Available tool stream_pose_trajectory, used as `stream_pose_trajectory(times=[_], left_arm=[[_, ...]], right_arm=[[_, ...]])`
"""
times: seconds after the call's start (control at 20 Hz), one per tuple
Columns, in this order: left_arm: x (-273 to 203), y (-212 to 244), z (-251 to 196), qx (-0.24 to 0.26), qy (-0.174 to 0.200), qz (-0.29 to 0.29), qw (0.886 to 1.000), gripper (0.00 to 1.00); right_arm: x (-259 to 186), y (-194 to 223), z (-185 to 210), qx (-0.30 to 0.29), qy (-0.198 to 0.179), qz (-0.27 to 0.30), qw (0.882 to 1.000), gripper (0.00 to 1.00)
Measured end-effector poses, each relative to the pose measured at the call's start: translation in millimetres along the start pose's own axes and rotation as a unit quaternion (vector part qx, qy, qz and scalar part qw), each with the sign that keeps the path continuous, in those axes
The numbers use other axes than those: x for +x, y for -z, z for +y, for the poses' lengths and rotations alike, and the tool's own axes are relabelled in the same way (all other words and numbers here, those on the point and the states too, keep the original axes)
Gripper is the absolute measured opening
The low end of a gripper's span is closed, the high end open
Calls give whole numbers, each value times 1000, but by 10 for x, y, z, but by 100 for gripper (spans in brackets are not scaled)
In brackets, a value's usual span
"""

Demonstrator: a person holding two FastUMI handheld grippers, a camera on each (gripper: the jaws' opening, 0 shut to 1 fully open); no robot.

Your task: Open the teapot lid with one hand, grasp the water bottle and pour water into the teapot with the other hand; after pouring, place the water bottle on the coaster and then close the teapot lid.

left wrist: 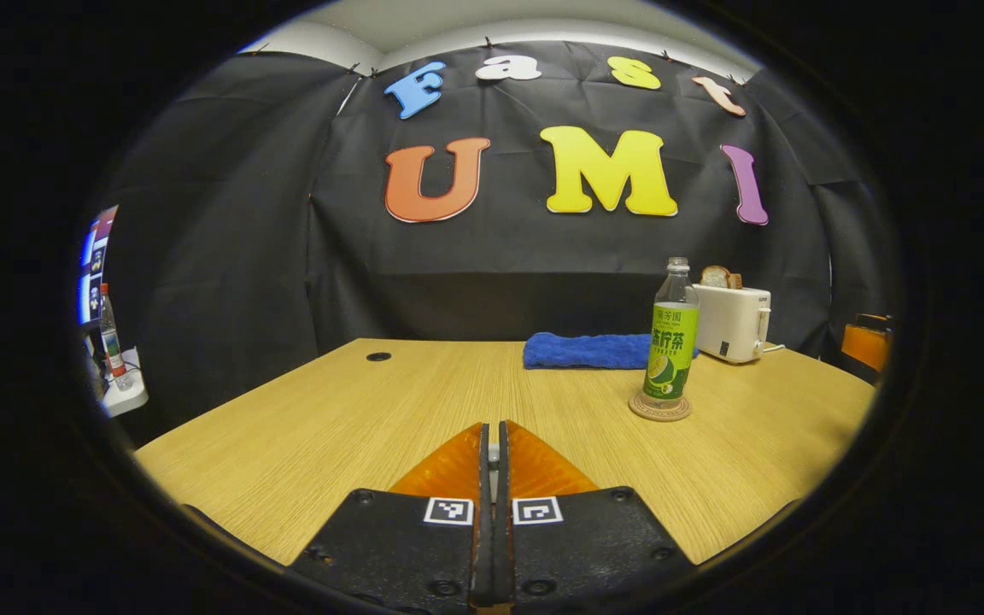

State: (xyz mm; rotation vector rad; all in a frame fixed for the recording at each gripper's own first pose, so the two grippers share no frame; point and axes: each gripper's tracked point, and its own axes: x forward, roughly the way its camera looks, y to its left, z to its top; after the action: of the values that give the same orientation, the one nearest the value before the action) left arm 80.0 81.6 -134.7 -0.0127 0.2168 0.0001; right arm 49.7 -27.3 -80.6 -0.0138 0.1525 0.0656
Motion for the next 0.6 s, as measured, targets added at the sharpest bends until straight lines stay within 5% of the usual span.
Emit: stream_pose_trajectory(times=[0.2,0.3,0.45,0.6], left_arm=[[-3,42,-8,4,-13,7,1000,9],[-48,-45,80,14,-34,-7,999,31],[-139,-216,129,21,-55,-27,998,96],[-353,-440,60,16,-54,-42,997,96]], right_arm=[[-17,-5,7,3,-1,0,1000,96],[-9,6,-9,5,1,2,1000,97],[-37,44,-42,9,6,4,1000,97],[-108,-14,-150,12,22,-3,1000,95]])
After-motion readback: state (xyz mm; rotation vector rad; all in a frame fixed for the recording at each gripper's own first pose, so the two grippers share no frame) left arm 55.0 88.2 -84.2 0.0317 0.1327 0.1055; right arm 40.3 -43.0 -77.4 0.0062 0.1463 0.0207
